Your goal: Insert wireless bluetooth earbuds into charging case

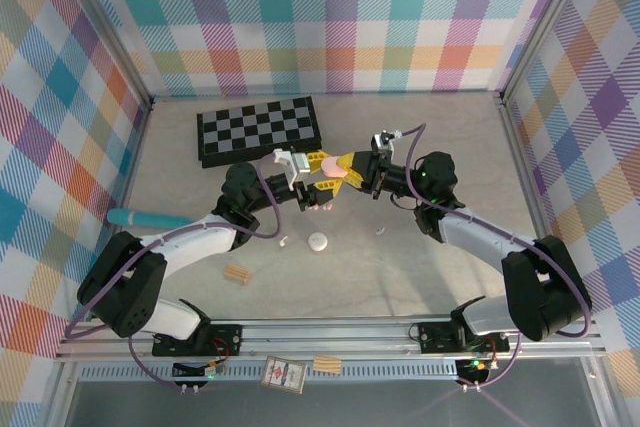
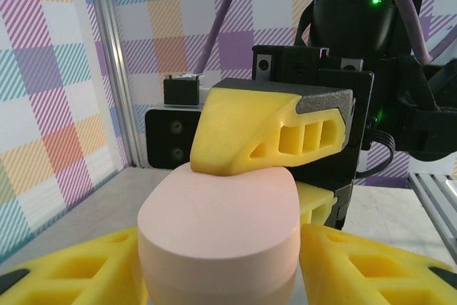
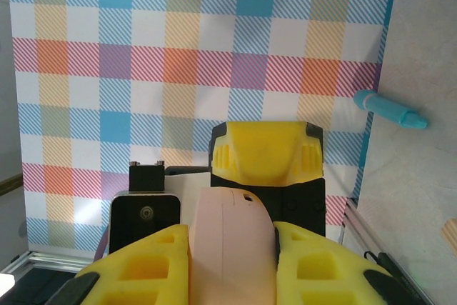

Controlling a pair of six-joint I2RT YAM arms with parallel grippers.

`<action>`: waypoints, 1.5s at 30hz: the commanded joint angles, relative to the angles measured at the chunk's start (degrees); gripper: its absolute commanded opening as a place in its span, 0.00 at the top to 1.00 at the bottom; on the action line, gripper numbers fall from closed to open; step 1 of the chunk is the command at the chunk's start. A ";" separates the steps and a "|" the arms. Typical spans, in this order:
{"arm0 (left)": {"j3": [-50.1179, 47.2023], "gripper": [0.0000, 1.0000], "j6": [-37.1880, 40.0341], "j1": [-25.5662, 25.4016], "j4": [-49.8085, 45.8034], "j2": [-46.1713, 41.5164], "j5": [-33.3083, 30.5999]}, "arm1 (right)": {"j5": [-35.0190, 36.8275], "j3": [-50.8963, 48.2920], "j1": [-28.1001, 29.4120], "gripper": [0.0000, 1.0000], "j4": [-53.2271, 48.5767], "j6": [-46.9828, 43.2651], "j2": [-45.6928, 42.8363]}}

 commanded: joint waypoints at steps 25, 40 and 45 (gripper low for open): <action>1.91 0.51 -0.94 -0.08 3.76 1.06 2.77 | -0.31 0.40 -0.28 0.93 2.39 -1.44 -0.76; 1.80 0.66 -0.67 -0.08 1.77 -0.05 3.30 | 0.91 1.90 -0.38 0.53 -12.61 -13.39 -5.64; 1.59 0.67 0.11 0.57 -2.49 -2.13 4.90 | 5.14 7.70 -0.33 0.28 -41.12 -38.48 -13.72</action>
